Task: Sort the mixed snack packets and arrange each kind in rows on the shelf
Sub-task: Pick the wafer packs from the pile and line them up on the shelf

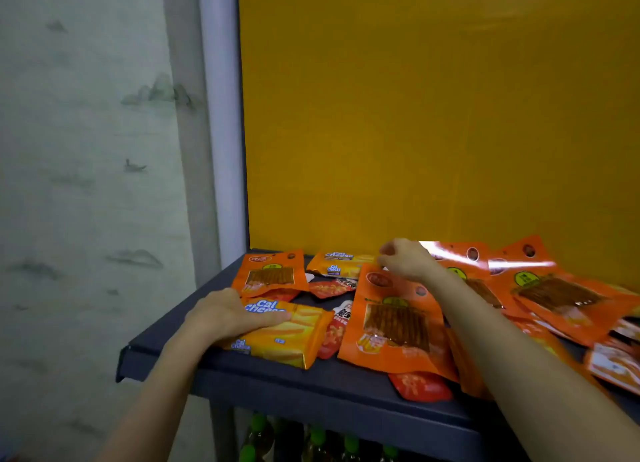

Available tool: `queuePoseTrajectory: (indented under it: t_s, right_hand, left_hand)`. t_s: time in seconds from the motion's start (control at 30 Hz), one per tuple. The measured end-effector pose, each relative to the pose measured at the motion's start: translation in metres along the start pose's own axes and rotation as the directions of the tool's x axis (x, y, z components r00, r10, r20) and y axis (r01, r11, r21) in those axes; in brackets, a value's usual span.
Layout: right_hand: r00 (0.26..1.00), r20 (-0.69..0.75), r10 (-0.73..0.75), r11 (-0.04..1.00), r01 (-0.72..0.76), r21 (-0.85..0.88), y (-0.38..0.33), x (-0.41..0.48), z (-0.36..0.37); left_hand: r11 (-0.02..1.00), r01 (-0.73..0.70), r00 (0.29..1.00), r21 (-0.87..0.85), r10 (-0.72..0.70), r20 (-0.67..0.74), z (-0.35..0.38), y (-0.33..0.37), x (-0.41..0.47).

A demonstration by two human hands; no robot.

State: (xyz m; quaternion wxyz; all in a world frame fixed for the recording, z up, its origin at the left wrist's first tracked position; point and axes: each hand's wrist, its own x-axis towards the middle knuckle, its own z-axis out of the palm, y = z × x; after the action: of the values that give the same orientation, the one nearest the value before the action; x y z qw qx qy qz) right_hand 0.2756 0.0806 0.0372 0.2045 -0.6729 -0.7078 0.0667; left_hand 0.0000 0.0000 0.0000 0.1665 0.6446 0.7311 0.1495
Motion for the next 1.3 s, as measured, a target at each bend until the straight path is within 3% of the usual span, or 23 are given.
queuePoseTrajectory:
  t_s: [0.3, 0.5, 0.7, 0.9, 1.0, 1.13, 1.3]
  right_hand:
    - [0.933, 0.209, 0.294, 0.955, -0.293, -0.034, -0.013, 0.036, 0.022]
    - [0.872, 0.250, 0.421, 0.906, -0.415, -0.079, -0.025, 0.048, 0.033]
    - [0.822, 0.421, 0.383, 0.888, -0.453, 0.075, -0.036, 0.061, 0.038]
    - [0.845, 0.429, 0.318, 0.878, -0.433, 0.203, -0.048, 0.061, 0.035]
    - [0.895, 0.311, 0.319, 0.861, -0.411, 0.300, -0.052, 0.069, 0.034]
    - [0.956, -0.017, 0.292, 0.911, -0.273, 0.309, -0.056, 0.072, 0.016]
    - [0.900, -0.399, 0.176, 0.971, -0.094, 0.218, -0.064, 0.023, -0.038]
  left_hand:
    - [0.982, -0.066, 0.997, -0.175, 0.059, -0.041, -0.004, -0.010, 0.001]
    - [0.950, -0.132, 0.989, -0.283, 0.107, -0.102, -0.003, -0.025, -0.003]
    - [0.924, -0.175, 0.976, -0.340, 0.117, -0.186, 0.004, -0.029, -0.001]
    - [0.899, -0.194, 0.973, -0.392, 0.125, -0.195, 0.002, -0.032, -0.003]
    - [0.866, -0.186, 0.976, -0.465, 0.110, -0.185, 0.002, -0.034, -0.004]
    - [0.805, -0.178, 0.981, -0.567, 0.097, -0.171, 0.004, -0.035, -0.005]
    - [0.731, -0.214, 0.971, -0.648, 0.087, -0.222, 0.009, -0.035, -0.008]
